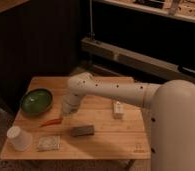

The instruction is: Place the pepper on the white sponge

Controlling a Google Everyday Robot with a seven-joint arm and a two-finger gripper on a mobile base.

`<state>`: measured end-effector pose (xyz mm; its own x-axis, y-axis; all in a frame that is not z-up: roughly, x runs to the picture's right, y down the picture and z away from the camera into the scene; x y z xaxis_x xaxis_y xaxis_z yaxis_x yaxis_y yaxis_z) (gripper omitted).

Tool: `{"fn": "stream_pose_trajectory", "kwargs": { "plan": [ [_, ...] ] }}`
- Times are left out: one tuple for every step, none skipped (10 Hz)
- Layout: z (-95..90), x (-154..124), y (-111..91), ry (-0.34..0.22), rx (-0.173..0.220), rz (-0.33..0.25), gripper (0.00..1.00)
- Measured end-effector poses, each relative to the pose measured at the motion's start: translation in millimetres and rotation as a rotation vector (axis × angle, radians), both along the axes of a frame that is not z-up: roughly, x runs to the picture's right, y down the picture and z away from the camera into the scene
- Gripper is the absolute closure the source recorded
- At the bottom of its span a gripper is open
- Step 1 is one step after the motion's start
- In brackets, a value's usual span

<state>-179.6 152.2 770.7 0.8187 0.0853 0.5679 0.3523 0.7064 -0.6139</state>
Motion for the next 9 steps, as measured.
{"fn": "stream_pose_trajectory", "kwargs": {
  "plan": [
    [3.4, -1, 4, -0.006, -0.018, 0.002, 1.00],
    [3.7, -3, 8, -0.011, -0.031, 0.003, 1.00],
    [3.4, -5, 11, -0.014, -0.040, 0.000, 1.00],
    [1.9, -7, 14, -0.017, -0.049, -0.004, 1.00],
    [0.6, -9, 16, -0.019, -0.056, -0.012, 1.00],
    [-2.0, -12, 19, -0.021, -0.066, -0.021, 1.00],
    [-3.8, -14, 22, -0.020, -0.074, -0.027, 1.00],
    [-4.5, -16, 24, -0.019, -0.080, -0.030, 1.00],
    [-5.3, -17, 26, -0.018, -0.088, -0.032, 1.00]
  ]
}}
